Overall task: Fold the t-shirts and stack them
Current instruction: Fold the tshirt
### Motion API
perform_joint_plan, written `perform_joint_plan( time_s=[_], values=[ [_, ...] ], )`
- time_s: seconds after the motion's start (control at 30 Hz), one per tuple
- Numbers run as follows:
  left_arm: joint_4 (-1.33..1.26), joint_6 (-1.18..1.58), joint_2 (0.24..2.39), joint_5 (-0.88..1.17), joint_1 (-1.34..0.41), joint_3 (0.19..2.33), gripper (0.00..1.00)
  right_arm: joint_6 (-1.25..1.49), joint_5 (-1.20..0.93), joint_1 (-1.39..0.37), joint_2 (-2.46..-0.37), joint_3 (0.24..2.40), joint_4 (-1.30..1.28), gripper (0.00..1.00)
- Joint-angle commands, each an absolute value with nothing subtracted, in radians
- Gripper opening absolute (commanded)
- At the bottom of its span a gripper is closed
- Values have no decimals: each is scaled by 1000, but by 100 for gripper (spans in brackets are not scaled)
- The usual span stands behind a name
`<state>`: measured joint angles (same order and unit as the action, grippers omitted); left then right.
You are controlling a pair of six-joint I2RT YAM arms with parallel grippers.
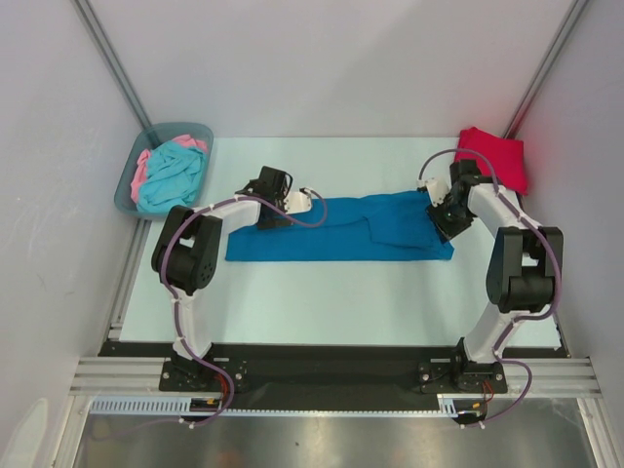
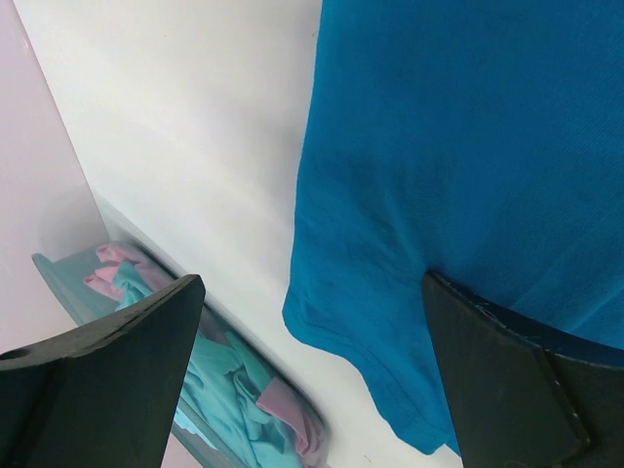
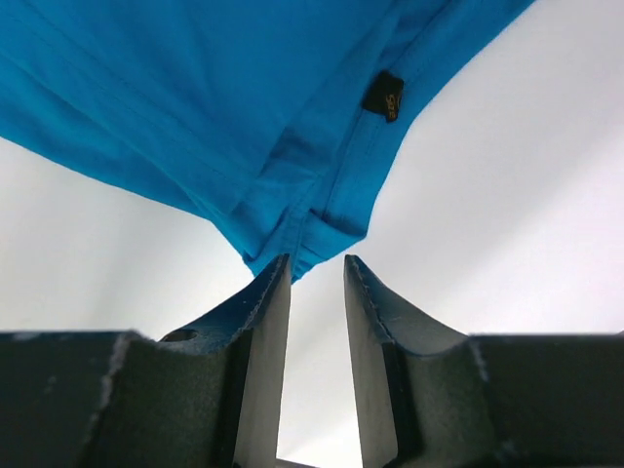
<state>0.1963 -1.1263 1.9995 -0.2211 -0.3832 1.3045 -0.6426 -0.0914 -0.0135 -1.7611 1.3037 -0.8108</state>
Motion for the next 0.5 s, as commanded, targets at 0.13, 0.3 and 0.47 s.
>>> perform_joint_plan(
  time_s=[0.13, 0.3, 0.47],
  values=[
    [202, -1129, 1983, -195, -383, 1348, 100, -589, -205, 28, -1831, 1350, -831, 33],
    [207, -1135, 1986, -201, -383, 1354, 100, -584, -271, 23, -1868, 1396, -864, 33],
    [212, -1135, 1991, -201, -383, 1367, 100, -572, -278, 23, -1887, 1400, -850, 33]
  ],
)
